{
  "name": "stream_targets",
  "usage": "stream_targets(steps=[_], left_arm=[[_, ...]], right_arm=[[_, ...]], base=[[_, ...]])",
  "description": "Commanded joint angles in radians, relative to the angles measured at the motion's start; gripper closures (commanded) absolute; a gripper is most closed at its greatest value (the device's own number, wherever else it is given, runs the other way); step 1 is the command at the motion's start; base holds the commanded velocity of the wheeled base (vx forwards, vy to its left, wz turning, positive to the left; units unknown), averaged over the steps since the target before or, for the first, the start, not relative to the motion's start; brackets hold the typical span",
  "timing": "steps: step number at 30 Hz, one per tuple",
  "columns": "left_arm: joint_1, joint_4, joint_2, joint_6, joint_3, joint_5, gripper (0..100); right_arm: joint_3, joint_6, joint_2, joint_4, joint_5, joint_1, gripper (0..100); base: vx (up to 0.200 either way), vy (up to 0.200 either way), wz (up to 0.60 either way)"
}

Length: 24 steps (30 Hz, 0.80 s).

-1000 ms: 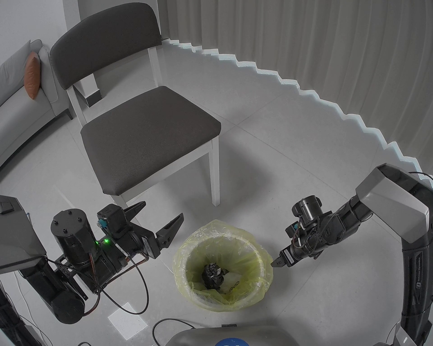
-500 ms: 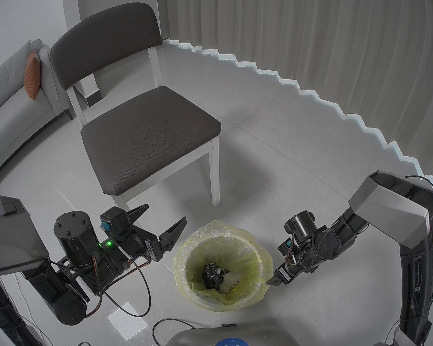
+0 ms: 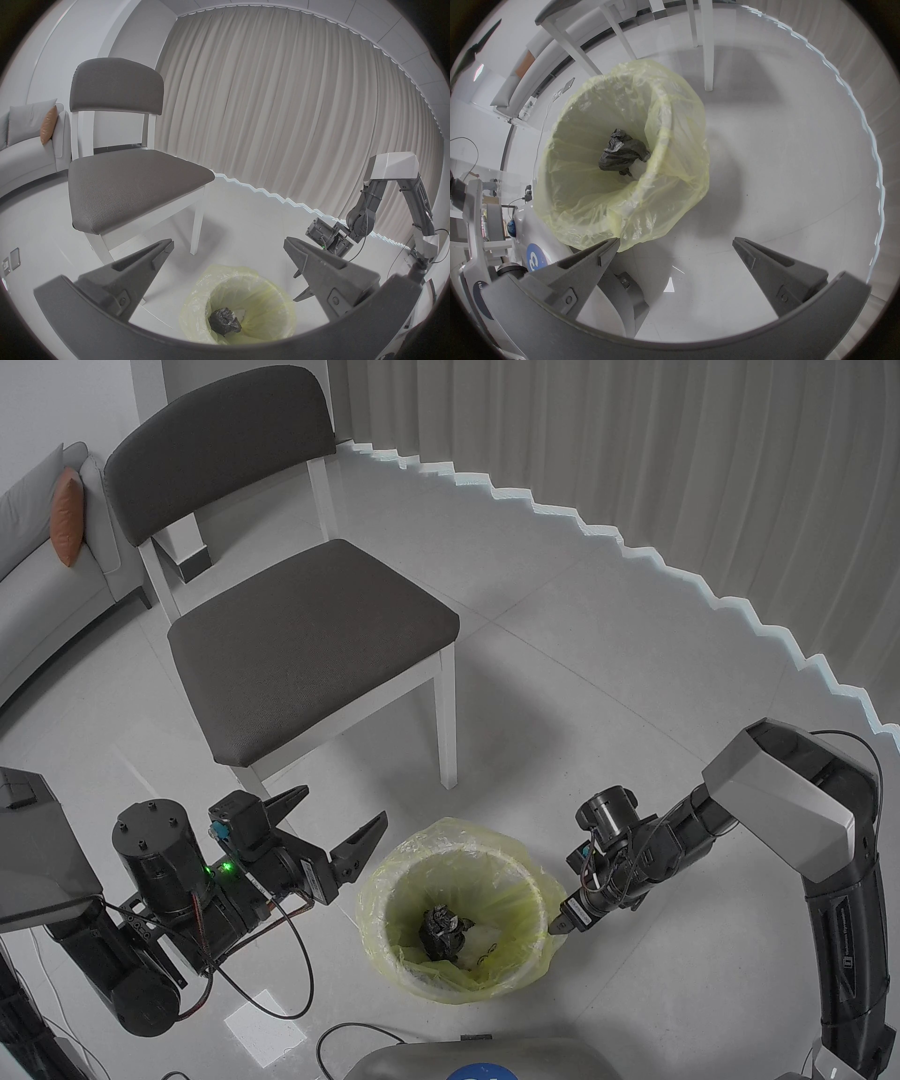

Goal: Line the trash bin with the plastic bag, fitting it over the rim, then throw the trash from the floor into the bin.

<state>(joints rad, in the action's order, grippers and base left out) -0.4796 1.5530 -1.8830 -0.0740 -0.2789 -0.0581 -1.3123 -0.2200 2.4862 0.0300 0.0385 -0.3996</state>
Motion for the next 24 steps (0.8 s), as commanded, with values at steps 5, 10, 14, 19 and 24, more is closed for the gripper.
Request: stream_targets(steps=[5,10,14,19,24], left_arm=[[-0.001,0.016,0.001,-0.001,0.000,0.000,0],[0.001,0.016,0.001,-0.001,0.000,0.000,0],[0.004,0.016,0.001,-0.001,0.000,0.000,0],[0.007,0.016,0.002,-0.003,0.000,0.000,0],[0.003,0.016,0.004,-0.003,0.001,0.000,0]], right_arm=[[-0.266,0.004,0.131,-0.121,-0.029,0.048,0],[-0.360,0.007,0.163,-0.179,-0.028,0.048,0],[-0.416,0.011,0.183,-0.208,-0.028,0.047,0],[-0.364,0.010,0.158,-0.245,-0.025,0.048,0],[-0.301,-0.005,0.112,-0.248,-0.023,0.059,0]], base=[[0.000,0.000,0.00],[0.000,0.000,0.00],[0.000,0.000,0.00],[0.000,0.000,0.00],[0.000,0.000,0.00]])
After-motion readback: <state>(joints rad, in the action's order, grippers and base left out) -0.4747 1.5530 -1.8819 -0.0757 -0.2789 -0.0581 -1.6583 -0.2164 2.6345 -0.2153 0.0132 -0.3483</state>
